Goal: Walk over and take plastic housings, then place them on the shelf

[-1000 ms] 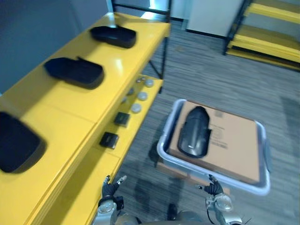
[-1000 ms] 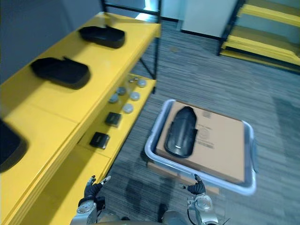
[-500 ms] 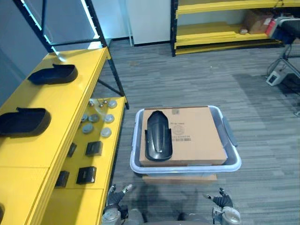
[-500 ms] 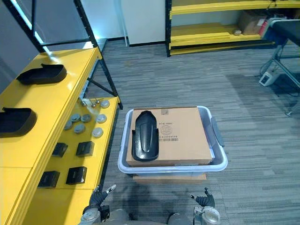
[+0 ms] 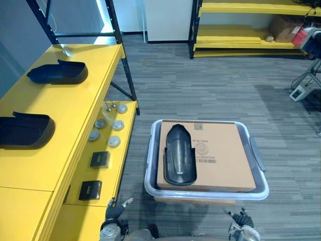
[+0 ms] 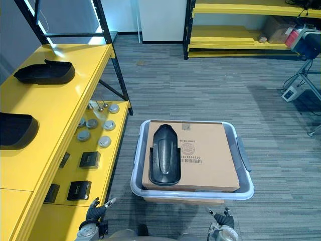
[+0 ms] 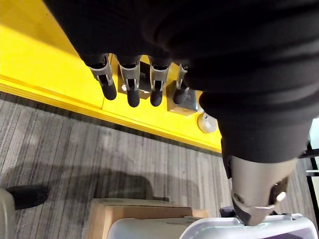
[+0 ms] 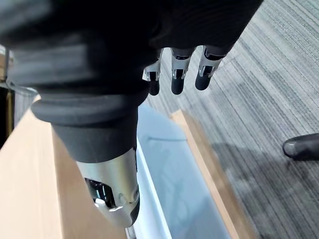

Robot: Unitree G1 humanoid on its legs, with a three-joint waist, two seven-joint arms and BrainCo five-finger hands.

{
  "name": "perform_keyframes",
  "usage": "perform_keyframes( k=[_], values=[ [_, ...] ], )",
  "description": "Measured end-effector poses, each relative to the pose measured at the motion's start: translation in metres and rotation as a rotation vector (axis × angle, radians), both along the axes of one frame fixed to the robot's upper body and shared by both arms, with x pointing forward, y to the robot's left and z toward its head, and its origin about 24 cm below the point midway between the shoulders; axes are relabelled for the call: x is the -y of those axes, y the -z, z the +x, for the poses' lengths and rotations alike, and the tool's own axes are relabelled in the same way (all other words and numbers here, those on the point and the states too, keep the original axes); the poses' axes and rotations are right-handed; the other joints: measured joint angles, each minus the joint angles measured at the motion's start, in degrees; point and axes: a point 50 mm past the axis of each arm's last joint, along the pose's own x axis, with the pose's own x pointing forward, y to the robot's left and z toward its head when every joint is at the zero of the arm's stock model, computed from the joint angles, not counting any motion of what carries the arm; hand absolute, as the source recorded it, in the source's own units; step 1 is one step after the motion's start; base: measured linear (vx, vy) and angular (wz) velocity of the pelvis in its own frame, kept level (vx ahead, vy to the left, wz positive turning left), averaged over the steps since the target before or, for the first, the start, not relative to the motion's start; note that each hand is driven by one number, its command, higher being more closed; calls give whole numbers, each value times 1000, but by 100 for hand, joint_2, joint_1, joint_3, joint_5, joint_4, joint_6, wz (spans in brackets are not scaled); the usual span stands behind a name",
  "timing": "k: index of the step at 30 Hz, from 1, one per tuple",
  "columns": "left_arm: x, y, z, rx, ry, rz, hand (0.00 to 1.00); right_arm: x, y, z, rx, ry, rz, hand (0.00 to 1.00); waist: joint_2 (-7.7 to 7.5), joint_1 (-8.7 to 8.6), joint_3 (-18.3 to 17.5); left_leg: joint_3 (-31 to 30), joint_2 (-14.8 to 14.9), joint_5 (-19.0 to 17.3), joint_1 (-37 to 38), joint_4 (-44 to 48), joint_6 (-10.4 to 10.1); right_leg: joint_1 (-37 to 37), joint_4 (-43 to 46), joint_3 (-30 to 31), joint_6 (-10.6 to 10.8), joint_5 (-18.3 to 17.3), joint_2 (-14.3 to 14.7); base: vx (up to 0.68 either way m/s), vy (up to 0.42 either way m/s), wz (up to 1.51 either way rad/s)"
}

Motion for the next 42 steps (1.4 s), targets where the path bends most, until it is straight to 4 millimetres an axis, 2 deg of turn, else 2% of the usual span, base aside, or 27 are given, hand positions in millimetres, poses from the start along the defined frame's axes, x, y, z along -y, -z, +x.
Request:
perform_keyframes(
  k=[2,4,5,7,8,9,11,12,14,15,17,20,23,28,33,38,39,42],
  values=[
    [-2,0,-1,-1,-13,2,0,18,-11,4,46,60,-52,0,-5,-18,1,28,-12,57,55,-141,8,-41,-5,63,4,37,-2,-48,19,-19],
    [-6,0,-3,0,-35,6,0,38,-31,16,119,81,-140,0,-3,-28,-2,102,-26,136,58,-253,40,-117,-27,155,20,94,-6,-68,36,-21],
    [-8,-1,-3,0,-40,10,0,48,-45,24,173,77,-194,0,-17,-51,-9,107,-62,185,53,-327,53,-140,-72,162,40,109,-27,-89,39,-12],
    [-9,0,-5,-5,-39,11,0,68,-93,49,343,58,-359,0,-31,-78,-12,117,-144,298,50,-503,113,-212,-136,221,59,120,-50,-105,36,-7],
    [-9,0,-7,-8,-40,11,0,71,-106,54,389,52,-398,0,-39,-84,-17,109,-165,315,53,-536,111,-215,-155,221,61,118,-65,-95,35,2],
    [-8,1,-8,-13,-40,10,0,73,-130,64,475,29,-469,0,-43,-84,-29,103,-191,363,54,-608,128,-240,-169,224,73,121,-88,-96,42,5],
    [-8,1,-11,-20,-38,11,0,65,-161,79,601,-42,-560,0,-52,-78,-51,67,-215,407,39,-653,143,-295,-172,213,102,138,-97,-87,36,7],
    [-8,2,-13,-24,-36,11,0,61,-167,83,632,-65,-571,0,-60,-78,-60,60,-222,409,38,-654,146,-293,-175,208,107,138,-102,-44,22,6],
    [-5,3,-19,-35,-20,5,0,37,-180,100,713,-182,-586,0,-67,-73,-96,-20,-259,422,-5,-672,165,-304,-186,154,128,134,-126,-23,19,13],
    [-4,3,-18,-33,-11,2,0,30,-182,104,725,-216,-588,0,-66,-73,-102,-46,-268,433,-36,-679,173,-321,-188,131,137,134,-132,-15,20,17],
    [0,2,-14,-13,23,-11,0,1,-185,121,770,-365,-574,0,-59,-31,-118,-103,-291,466,-196,-658,207,-458,-198,105,159,148,-144,9,23,13],
    [4,1,-11,1,43,-15,0,-32,-183,137,776,-540,-578,0,-60,20,-115,-244,-347,527,-327,-652,267,-473,-296,-43,189,186,-163,63,19,24],
    [6,0,-9,7,55,-16,0,-51,-172,153,732,-636,-570,0,-51,73,-107,-404,-407,548,-415,-650,299,-431,-383,-196,188,190,-186,82,11,31],
    [11,-4,4,47,88,-15,0,-60,-142,170,527,-692,-577,0,-8,305,77,-592,-429,559,-508,-649,307,-399,-394,-323,179,197,-189,53,-3,27],
    [12,-6,11,64,95,-7,0,-66,-123,180,375,-672,-582,0,36,307,317,-790,-478,594,-648,-648,326,-447,-388,-472,180,198,-223,17,-5,20],
    [14,-10,17,91,100,9,0,-64,-114,184,278,-622,-587,0,52,351,492,-813,-482,598,-712,-647,331,-493,-381,-486,179,276,-229,19,1,6],
    [15,-10,17,93,102,10,0,-64,-115,185,276,-614,-593,100,56,358,515,-812,-480,598,-712,-646,331,-493,-381,-484,168,290,-227,0,0,0],
    [18,-11,21,101,117,11,0,-65,-115,193,244,-604,-611,100,57,406,576,-807,-477,597,-723,-646,331,-515,-378,-479,169,354,-227,-8,0,-3]
  ],
)
